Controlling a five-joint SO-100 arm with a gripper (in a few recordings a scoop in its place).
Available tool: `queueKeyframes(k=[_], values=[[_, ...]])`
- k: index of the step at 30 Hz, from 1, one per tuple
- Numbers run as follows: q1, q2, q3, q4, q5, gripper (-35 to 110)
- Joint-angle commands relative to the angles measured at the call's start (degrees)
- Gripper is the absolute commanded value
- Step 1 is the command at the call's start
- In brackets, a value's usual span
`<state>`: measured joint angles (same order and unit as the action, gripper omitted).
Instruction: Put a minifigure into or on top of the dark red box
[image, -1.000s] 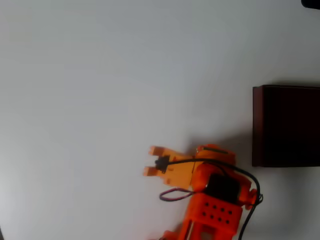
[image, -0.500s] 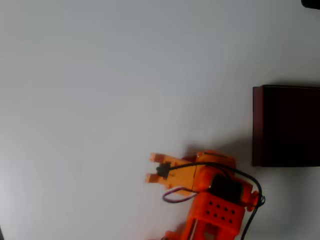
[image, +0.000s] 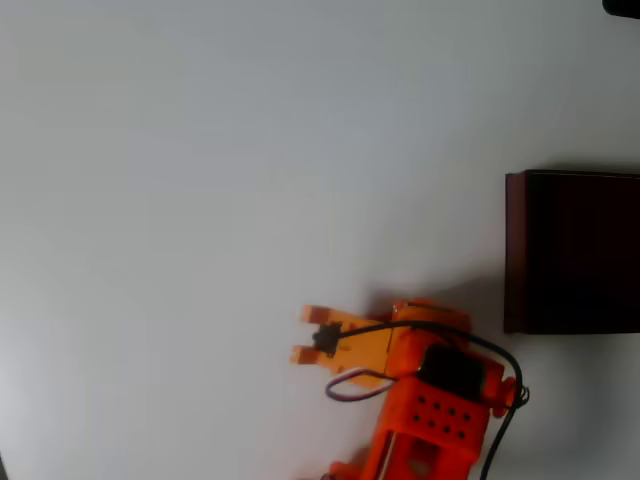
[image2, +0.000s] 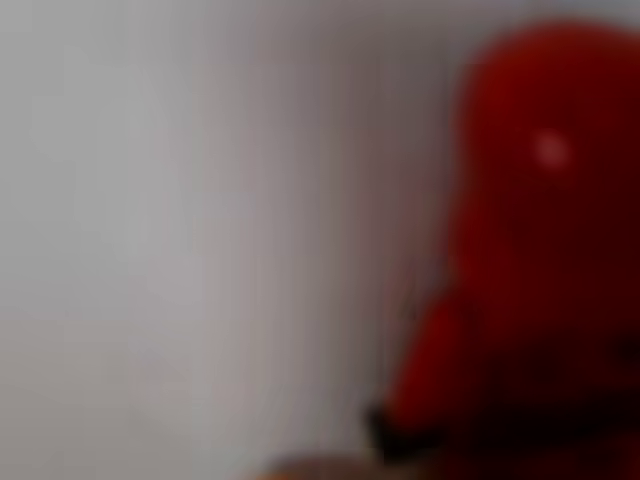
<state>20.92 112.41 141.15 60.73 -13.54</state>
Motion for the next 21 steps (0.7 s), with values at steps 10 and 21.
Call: queueKeyframes(k=[10, 21], values=[[0.6, -1.7, -0.1, -0.6, -0.9, 17], [1.2, -6.2, -3.1, 0.9, 0.2, 7]])
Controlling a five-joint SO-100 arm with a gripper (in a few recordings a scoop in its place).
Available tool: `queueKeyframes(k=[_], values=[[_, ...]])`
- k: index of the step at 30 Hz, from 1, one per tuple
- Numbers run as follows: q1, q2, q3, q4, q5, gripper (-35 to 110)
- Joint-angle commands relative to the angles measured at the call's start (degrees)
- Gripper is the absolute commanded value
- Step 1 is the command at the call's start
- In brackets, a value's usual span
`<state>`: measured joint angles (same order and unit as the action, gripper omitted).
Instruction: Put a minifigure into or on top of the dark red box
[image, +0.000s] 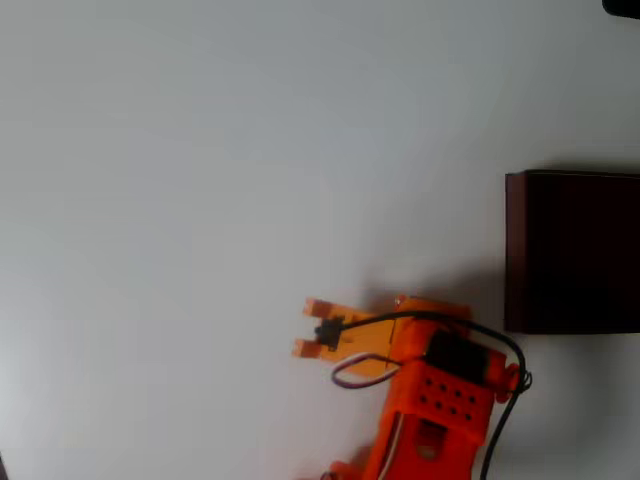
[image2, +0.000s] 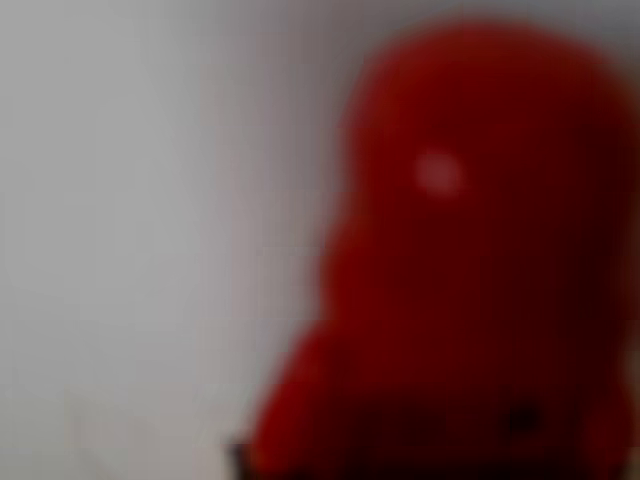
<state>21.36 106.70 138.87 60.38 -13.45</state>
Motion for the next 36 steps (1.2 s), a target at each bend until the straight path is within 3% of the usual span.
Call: queueKeyframes(k=[1, 13, 27, 32, 36], values=[[0.9, -0.9, -1.1, 1.4, 0.3, 6], [1.1, -0.6, -1.4, 1.9, 1.4, 0], [0.4, 22.9, -16.8, 21.4, 7.4, 0], [4.9, 33.2, -16.4, 20.3, 14.7, 0], [8.0, 36.7, -15.3, 15.2, 13.9, 0]])
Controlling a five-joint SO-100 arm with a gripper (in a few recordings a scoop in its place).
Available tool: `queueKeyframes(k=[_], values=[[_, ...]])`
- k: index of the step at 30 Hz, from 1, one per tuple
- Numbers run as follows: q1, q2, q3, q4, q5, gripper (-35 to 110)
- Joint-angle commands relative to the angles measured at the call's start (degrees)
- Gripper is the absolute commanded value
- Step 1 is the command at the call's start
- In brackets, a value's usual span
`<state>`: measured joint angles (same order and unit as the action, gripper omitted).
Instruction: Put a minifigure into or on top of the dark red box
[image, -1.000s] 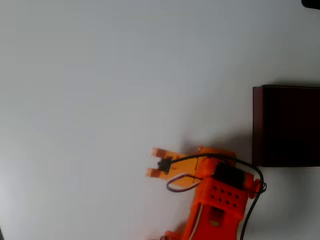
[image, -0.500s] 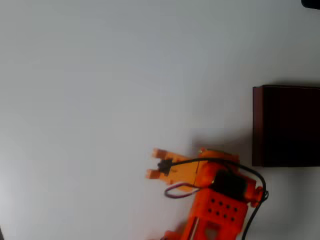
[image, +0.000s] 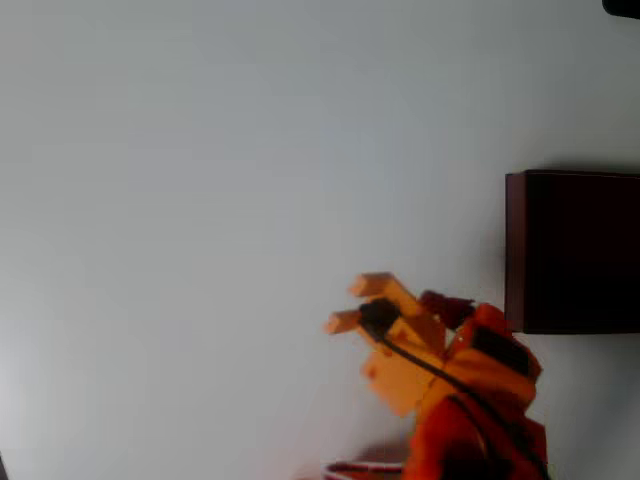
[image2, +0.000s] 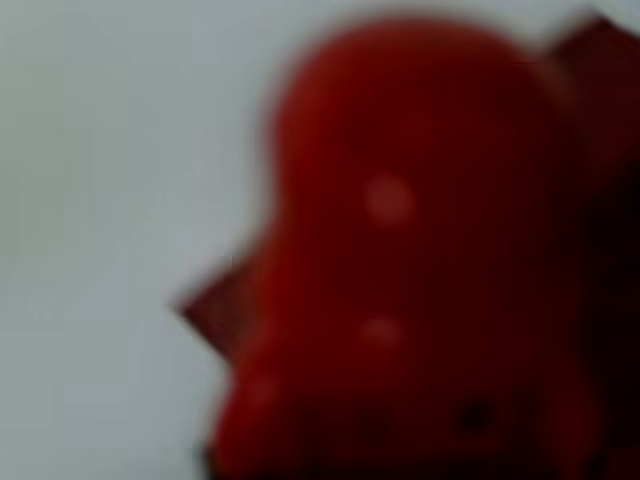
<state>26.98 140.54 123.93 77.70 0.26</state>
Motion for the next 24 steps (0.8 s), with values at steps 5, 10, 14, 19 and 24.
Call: queueKeyframes(k=[5, 10, 14, 19, 24], values=[[4.9, -4.8, -2.7, -7.6, -6.2, 0], [7.7, -14.7, -5.8, -13.0, -10.5, 0], [10.3, -21.9, -9.8, -16.3, -12.7, 0], [12.8, -33.1, -17.9, -17.4, -15.6, 0], [14.5, -45.2, -25.8, -17.9, -17.7, 0]])
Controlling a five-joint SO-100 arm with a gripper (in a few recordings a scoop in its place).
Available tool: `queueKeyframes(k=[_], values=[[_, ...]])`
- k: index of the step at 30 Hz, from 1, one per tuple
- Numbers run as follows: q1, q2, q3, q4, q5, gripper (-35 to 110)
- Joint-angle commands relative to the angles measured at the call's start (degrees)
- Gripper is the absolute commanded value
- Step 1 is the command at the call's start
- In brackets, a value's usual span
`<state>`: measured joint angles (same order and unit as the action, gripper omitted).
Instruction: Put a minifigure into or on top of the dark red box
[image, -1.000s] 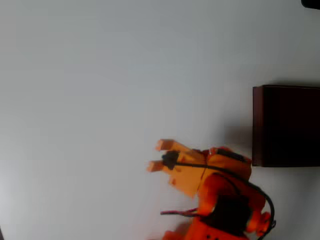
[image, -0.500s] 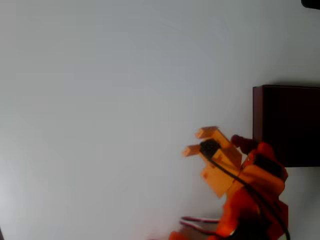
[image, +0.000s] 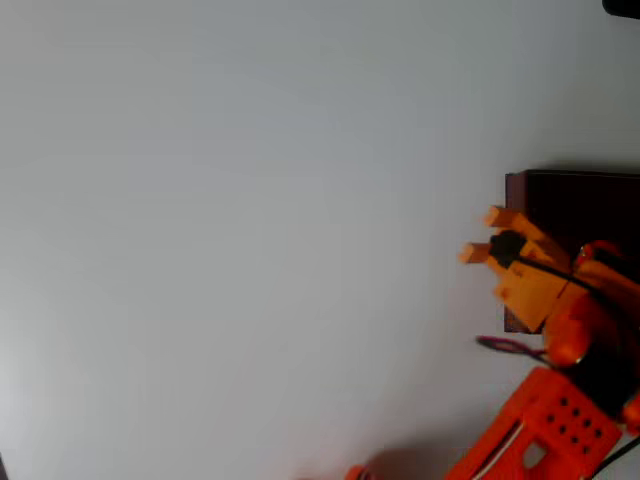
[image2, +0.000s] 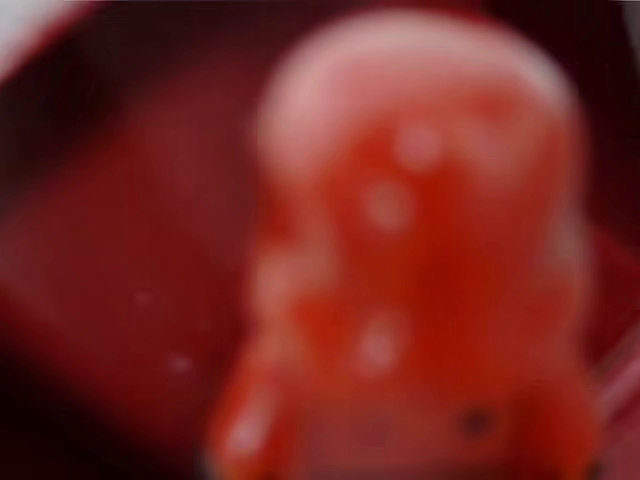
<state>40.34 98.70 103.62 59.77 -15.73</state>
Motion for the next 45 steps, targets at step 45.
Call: queueKeyframes(k=[45], values=[[-34.2, 49.7, 23.5, 19.5, 12.6, 0]])
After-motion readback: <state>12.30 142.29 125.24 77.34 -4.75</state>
